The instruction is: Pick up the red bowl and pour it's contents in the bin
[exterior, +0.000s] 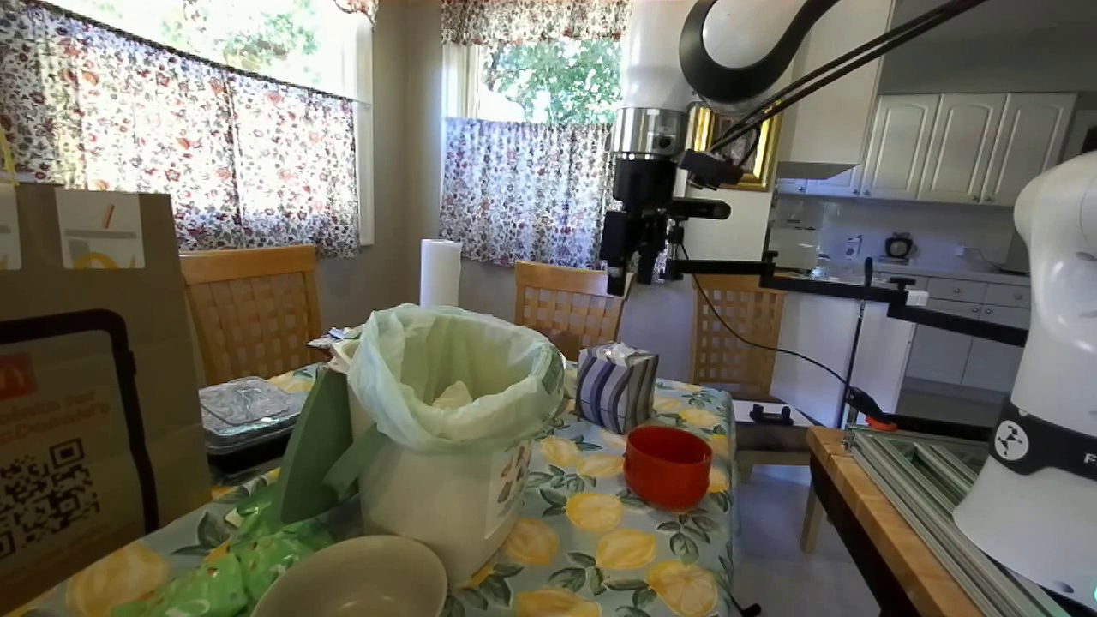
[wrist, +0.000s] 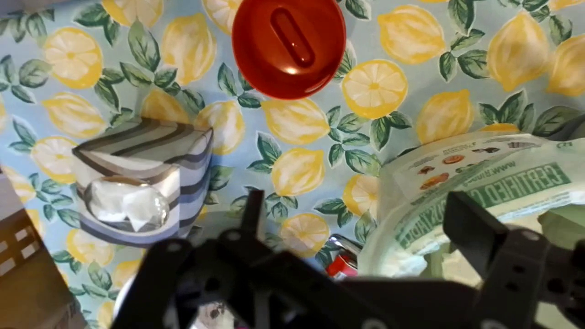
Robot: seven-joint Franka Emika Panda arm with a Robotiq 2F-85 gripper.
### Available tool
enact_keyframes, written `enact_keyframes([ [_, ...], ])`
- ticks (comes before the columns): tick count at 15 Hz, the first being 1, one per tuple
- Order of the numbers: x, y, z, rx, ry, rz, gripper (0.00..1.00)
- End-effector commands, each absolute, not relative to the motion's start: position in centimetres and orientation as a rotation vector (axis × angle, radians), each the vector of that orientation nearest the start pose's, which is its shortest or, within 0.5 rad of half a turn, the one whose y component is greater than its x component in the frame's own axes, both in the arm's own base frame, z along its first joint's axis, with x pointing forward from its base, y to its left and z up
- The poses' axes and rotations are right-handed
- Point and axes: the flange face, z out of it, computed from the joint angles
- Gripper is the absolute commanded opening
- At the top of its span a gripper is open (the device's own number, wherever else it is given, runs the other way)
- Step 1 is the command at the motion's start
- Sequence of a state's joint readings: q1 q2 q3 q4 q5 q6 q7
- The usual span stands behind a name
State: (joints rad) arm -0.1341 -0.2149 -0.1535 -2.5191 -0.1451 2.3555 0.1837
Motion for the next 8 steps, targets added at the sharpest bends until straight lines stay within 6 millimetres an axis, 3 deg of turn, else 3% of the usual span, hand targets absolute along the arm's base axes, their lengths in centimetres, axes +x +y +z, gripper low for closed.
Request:
enact_keyframes([
  [1,41.4,-11.8,38.4,-3.153,0.327,-0.178,1.0],
  [5,40.9,-11.2,40.2,-3.135,0.18,-0.245,1.0],
  [6,42.0,-11.6,39.7,-3.16,0.263,-0.206,1.0],
  [8,41.7,-11.4,40.3,-3.16,0.227,-0.229,1.0],
])
